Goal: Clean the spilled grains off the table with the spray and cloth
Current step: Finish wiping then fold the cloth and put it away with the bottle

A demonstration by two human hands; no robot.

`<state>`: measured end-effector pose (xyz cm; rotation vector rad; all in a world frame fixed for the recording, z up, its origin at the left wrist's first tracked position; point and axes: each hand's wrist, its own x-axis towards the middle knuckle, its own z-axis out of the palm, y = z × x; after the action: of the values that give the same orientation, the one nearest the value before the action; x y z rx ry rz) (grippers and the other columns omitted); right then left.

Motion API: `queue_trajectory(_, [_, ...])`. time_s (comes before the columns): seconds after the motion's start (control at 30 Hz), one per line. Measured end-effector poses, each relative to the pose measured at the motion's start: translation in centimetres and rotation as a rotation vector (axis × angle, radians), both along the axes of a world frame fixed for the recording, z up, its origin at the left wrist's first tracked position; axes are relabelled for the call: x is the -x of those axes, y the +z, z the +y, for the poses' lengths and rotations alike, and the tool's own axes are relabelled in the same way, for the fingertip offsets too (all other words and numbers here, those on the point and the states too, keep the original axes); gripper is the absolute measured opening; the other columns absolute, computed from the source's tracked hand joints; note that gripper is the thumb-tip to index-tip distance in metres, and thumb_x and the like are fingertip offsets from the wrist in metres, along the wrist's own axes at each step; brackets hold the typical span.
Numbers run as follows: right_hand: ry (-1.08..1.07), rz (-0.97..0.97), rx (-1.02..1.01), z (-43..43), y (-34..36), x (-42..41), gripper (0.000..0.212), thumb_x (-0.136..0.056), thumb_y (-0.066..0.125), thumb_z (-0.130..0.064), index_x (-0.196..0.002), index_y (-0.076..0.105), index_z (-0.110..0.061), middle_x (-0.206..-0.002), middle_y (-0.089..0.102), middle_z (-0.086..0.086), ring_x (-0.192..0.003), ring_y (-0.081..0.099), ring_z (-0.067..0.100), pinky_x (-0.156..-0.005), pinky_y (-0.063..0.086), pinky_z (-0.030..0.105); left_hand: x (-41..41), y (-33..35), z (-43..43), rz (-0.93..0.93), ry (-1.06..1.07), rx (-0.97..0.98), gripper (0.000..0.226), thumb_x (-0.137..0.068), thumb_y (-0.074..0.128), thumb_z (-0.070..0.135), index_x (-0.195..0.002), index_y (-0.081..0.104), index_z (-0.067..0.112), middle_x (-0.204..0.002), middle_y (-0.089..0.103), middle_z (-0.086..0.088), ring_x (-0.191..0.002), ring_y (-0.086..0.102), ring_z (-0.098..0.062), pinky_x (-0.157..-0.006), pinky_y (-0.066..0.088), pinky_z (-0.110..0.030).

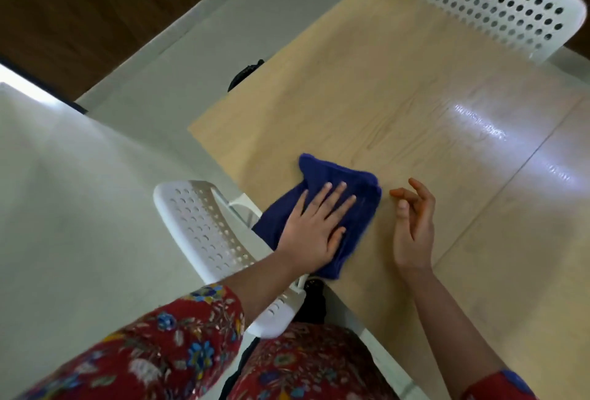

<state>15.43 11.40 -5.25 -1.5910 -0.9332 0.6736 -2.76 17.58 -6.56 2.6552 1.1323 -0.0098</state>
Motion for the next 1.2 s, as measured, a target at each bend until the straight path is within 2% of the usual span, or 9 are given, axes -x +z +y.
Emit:
queue_trajectory(0.1, [0.014, -0.03, -0.003, -1.2, 0.0, -0.4, 0.039, -0.097, 0.041, -0.036, -0.135, 0.037, -0.029, -0.116, 0.059, 0.009, -0.112, 0.056, 0.008, -0.097, 0.041, 0.019, 1.9, 0.0, 2.6, 0.049, -0.118, -0.062, 0.055, -0.1, 0.02, 0.043, -0.153, 0.013, 0.034, -0.162, 0.009, 0.007, -0.149, 0.008, -0.017, -0.119, 0.01, -0.045])
queue_trajectory(0.2, [0.024, -0.064, 0.016, -1.4, -0.4, -0.7, 0.041, -0.096, 0.042, -0.039, -0.136, 0.036, -0.032, -0.117, 0.059, 0.009, -0.115, 0.056, 0.016, -0.102, 0.043, 0.031, 6.4, -0.1, 10.2, 0.091, 0.156, -0.079, 0.056, -0.097, 0.019, 0.039, -0.152, 0.022, 0.031, -0.161, 0.019, 0.002, -0.147, 0.019, -0.023, -0.115, 0.021, -0.05])
queue_trajectory(0.37, [0.067, -0.155, -0.008, -1.4, -1.0, -0.4, 0.043, -0.097, 0.043, -0.038, -0.138, 0.038, -0.027, -0.113, 0.06, 0.006, -0.113, 0.057, 0.023, -0.1, 0.045, 0.044, 8.1, 0.5, 14.2, 0.124, 0.54, -0.062, 0.053, -0.103, 0.019, 0.038, -0.155, 0.008, 0.029, -0.163, 0.003, 0.001, -0.15, 0.003, -0.022, -0.119, 0.011, -0.049])
queue_trajectory(0.47, [0.062, -0.103, -0.03, -1.4, -0.7, -0.4, 0.039, -0.097, 0.044, -0.034, -0.136, 0.037, -0.033, -0.11, 0.06, 0.007, -0.111, 0.058, 0.022, -0.101, 0.045, 0.04, 3.0, 0.7, 7.3, 0.129, 0.298, -0.069, 0.058, -0.099, 0.018, 0.039, -0.155, 0.009, 0.026, -0.163, 0.004, -0.002, -0.149, 0.006, -0.025, -0.117, 0.014, -0.049])
queue_trajectory(0.63, [-0.057, 0.075, -0.009, -2.2, 0.3, -0.6, 0.037, -0.102, 0.037, -0.02, -0.137, 0.038, -0.006, -0.111, 0.061, 0.012, -0.107, 0.057, 0.014, -0.097, 0.041, 0.022, 1.4, 0.6, -2.0, 0.022, -0.331, 0.032, 0.054, -0.1, 0.029, 0.041, -0.152, 0.024, 0.029, -0.16, 0.02, 0.003, -0.148, 0.016, -0.02, -0.119, 0.012, -0.045])
queue_trajectory(0.77, [-0.291, 0.14, 0.049, -5.9, 1.1, -2.1, 0.025, -0.104, 0.036, -0.018, -0.121, 0.054, -0.015, -0.103, 0.065, -0.005, -0.104, 0.06, 0.018, -0.101, 0.046, 0.038, 3.7, 0.4, 5.9, 0.151, -0.064, -0.087, 0.056, -0.098, 0.019, 0.04, -0.153, 0.016, 0.029, -0.162, 0.014, 0.0, -0.148, 0.017, -0.023, -0.115, 0.025, -0.051])
queue_trajectory(0.87, [-0.421, 0.115, 0.104, -10.3, 1.5, -2.8, 0.022, -0.103, 0.038, -0.022, -0.109, 0.06, -0.024, -0.093, 0.066, -0.006, -0.095, 0.063, 0.018, -0.095, 0.049, 0.044, 0.3, 0.9, 5.6, 0.145, 0.139, -0.078, 0.059, -0.098, 0.01, 0.043, -0.155, 0.004, 0.028, -0.163, 0.001, 0.0, -0.15, 0.003, -0.022, -0.118, 0.015, -0.048])
queue_trajectory(1.03, [-0.499, 0.09, 0.122, -13.8, 2.0, -3.7, 0.023, -0.103, 0.038, -0.018, -0.106, 0.061, -0.022, -0.089, 0.065, 0.005, -0.088, 0.063, 0.017, -0.088, 0.051, 0.039, -8.0, 0.8, -6.6, 0.029, -0.167, -0.004, 0.057, -0.098, 0.025, 0.043, -0.153, 0.018, 0.034, -0.163, 0.009, 0.002, -0.15, 0.007, -0.022, -0.116, 0.012, -0.055])
queue_trajectory(1.2, [-0.392, -0.038, 0.238, -16.5, 1.6, -3.6, 0.024, -0.103, 0.042, -0.013, -0.105, 0.061, -0.027, -0.089, 0.068, -0.004, -0.086, 0.061, 0.005, -0.085, 0.047, 0.032, -2.6, 0.6, -7.7, -0.003, -0.457, -0.05, 0.051, -0.1, 0.035, 0.042, -0.149, 0.024, 0.04, -0.16, 0.02, 0.008, -0.148, 0.016, -0.017, -0.116, 0.013, -0.055])
